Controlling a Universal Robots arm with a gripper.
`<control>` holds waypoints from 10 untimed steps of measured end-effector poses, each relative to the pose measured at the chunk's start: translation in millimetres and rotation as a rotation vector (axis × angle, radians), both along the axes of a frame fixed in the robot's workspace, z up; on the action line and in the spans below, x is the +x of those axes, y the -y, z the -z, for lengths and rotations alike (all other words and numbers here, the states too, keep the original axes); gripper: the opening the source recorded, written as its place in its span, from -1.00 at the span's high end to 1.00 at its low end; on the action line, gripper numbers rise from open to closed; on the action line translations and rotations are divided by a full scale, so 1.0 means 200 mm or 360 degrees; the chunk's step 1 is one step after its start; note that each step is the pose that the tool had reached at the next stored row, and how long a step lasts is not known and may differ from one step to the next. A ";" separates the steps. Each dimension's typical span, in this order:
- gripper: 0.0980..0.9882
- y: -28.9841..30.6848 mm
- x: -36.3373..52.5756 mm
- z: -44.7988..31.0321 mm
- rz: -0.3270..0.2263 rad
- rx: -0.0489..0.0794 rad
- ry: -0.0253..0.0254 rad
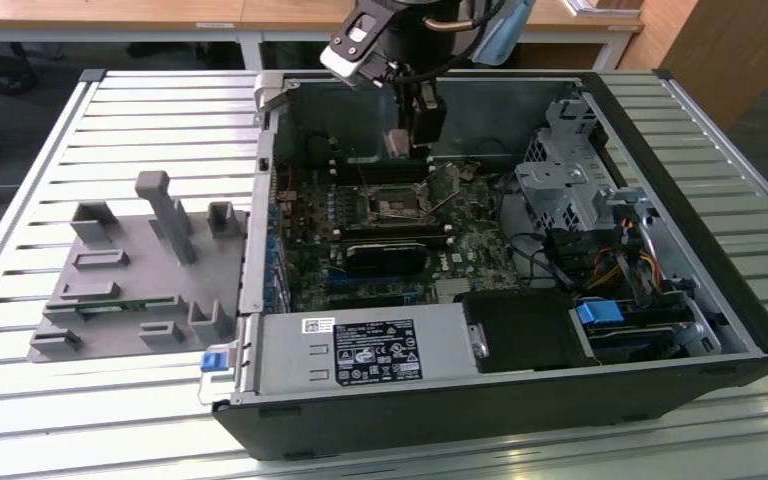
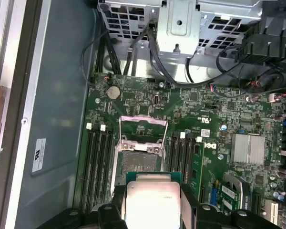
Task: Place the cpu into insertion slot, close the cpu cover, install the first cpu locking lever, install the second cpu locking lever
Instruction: 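Place the cpu into insertion slot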
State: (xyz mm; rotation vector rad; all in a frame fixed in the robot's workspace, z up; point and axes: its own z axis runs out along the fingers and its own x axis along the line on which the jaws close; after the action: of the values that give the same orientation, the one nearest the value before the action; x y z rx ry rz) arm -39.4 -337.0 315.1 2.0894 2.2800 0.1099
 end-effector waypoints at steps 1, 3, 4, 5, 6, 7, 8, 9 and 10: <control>0.00 -0.003 0.000 0.009 -0.0001 0.0000 -0.00001; 0.00 -0.011 0.000 0.025 -0.0002 0.0000 0.00002; 0.00 -0.016 0.000 0.032 -0.0002 0.0000 0.00002; 0.00 -0.021 0.000 0.039 -0.0002 0.0000 0.00002; 0.00 -0.028 0.000 0.047 -0.0002 0.0000 0.00001; 0.00 -0.036 0.000 0.056 -0.0001 0.0000 0.00001; 0.00 -0.043 0.000 0.065 0.0000 -0.0001 -0.00001; 0.00 -0.051 0.000 0.073 0.0003 -0.0001 0.00000; 0.00 -0.056 0.000 0.082 0.0011 -0.0001 0.00001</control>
State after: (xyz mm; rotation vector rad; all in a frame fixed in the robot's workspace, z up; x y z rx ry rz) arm -39.4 -325.8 298.6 2.0963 2.2725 0.1087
